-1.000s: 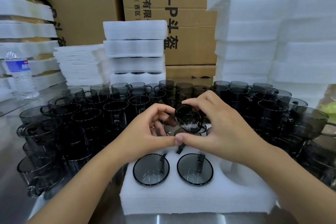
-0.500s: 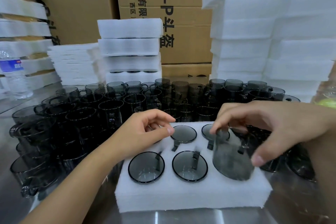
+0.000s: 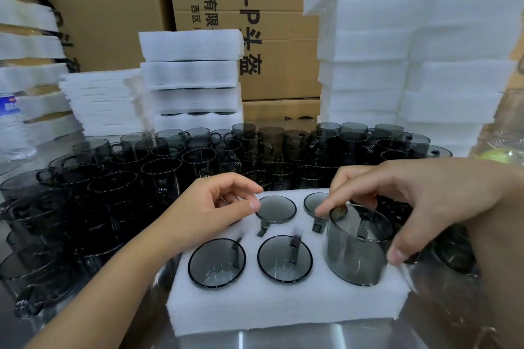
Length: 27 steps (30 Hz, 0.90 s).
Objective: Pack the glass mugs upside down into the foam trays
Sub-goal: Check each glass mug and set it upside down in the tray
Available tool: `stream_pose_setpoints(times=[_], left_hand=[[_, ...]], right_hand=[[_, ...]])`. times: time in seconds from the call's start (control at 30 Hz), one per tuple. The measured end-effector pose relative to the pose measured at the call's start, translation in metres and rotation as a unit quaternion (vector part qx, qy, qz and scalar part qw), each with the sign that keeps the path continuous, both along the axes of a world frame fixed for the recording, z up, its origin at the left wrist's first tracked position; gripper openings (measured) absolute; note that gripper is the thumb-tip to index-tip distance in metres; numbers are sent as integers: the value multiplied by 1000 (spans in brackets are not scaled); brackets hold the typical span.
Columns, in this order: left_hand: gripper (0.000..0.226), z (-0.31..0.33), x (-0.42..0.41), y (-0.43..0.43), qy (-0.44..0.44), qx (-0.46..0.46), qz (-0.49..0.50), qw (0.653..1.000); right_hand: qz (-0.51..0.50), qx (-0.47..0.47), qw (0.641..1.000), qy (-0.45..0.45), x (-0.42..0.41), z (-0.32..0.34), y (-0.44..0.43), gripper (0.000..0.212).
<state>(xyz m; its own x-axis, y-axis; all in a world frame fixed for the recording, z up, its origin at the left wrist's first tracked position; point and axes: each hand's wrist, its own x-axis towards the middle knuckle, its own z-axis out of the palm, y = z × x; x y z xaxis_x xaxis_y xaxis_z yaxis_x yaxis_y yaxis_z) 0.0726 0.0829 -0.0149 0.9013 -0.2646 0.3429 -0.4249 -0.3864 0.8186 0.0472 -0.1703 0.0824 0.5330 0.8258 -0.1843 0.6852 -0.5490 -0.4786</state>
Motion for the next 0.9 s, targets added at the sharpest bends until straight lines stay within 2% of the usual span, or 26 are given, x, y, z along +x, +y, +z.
stream_pose_setpoints(times=[0.03,0.07,0.1,0.13,0.3,0.9], left_hand=[[18,0,0,0,0,-1,0,1000],[18,0,0,0,-1,-1,0,1000],[18,0,0,-1,-1,-1,0,1000],[17,1,0,-1,-2,0,0,1000],[17,2,-2,0,0,-2,-5,1000],[25,0,-1,-1,-3,8,-10,1000]], right_hand=[[-12,23,998,49,1,-2,-10,69],[8,-10,999,35,2,-1,-18,69],[-35,-4,999,7,10,0,-28,69],[-17,2,1000,-3,16,-6,-31,70],[6,38,998,47,23,-10,-33,72],[-22,2,999,27,24,-13,-28,69]])
